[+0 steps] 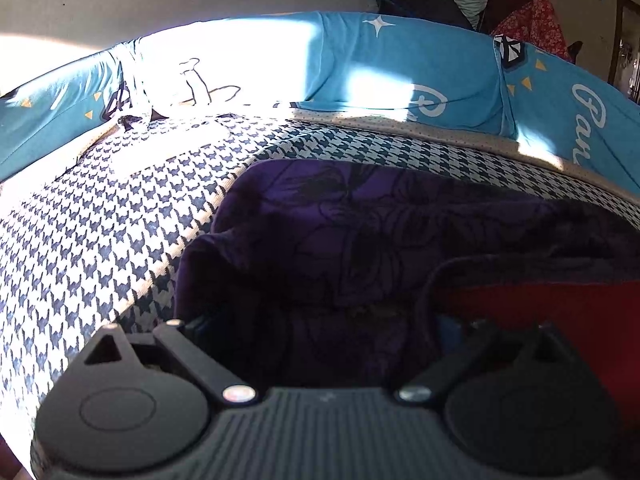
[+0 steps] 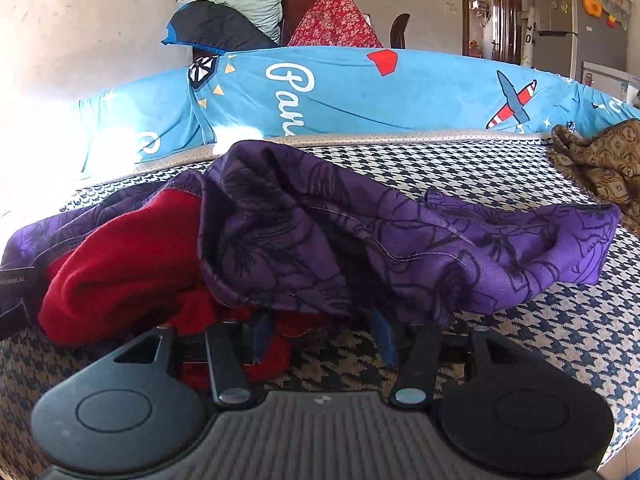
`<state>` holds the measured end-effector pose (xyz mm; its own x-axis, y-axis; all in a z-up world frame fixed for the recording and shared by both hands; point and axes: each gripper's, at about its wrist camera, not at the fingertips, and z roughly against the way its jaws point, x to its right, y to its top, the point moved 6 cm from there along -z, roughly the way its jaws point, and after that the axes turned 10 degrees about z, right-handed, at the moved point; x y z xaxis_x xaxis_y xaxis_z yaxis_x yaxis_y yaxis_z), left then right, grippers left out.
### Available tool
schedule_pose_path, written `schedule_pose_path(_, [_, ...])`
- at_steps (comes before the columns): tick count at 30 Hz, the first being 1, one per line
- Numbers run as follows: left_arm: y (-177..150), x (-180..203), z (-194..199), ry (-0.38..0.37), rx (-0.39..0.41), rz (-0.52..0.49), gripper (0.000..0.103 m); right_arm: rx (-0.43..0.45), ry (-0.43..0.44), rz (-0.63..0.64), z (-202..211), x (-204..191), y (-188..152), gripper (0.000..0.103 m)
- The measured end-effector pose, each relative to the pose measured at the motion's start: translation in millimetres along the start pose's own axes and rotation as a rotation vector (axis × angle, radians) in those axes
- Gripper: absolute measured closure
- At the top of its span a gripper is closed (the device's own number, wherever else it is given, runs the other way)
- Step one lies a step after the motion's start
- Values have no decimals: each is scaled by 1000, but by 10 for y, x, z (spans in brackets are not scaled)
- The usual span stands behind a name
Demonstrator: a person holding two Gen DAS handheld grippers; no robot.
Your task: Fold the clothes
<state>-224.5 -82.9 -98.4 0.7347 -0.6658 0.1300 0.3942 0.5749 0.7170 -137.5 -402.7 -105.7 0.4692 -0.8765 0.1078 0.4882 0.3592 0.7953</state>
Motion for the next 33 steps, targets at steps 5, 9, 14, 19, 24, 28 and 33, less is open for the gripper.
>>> schedule_pose_path(5, [-18,36,-14,1,7,-17,6,33,19,-39,-144,-31,30,53])
schedule_pose_path(9, [-24,61,-8,4,19,-40,7,73,55,-50,-90,-108,86,90])
schedule_pose_path(14, [-27,36,19,16,32,-49,7,172,23,-126,251,13,247,94])
schedule_pose_path(19, [-40,26,83,40,59,-79,7,278,-9,-225,733,269,417,94])
schedule_pose_path(24, [17,-66,228,101,114,-79,7,339,-58,-255,1127,459,466,94])
schedule_pose_path(28, [214,-272,492,150,205,2,6,375,-93,-264,1394,549,477,94])
schedule_pose_path(33, [504,-471,934,164,346,66,4,409,-125,-237,1693,500,500,94])
